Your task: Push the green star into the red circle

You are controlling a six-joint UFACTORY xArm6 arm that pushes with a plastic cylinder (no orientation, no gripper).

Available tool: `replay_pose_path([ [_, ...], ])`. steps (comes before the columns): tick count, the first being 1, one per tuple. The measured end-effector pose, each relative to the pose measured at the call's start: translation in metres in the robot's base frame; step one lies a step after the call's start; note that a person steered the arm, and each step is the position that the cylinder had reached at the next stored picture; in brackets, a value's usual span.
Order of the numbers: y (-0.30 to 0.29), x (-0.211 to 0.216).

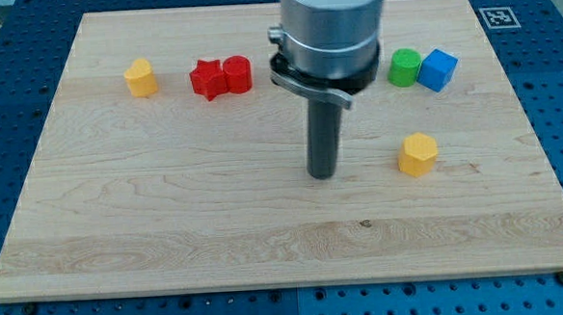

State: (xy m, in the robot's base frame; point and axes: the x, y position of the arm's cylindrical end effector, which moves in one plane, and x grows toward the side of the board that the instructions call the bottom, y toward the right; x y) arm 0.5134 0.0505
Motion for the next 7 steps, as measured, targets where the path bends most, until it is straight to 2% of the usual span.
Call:
replay_pose_path([
  [1, 0.054, 0.028],
  [2, 0.131, 0.035],
  [3, 0.146, 0.035],
  [5, 0.115, 0.023],
  [7, 0.109, 0.019],
])
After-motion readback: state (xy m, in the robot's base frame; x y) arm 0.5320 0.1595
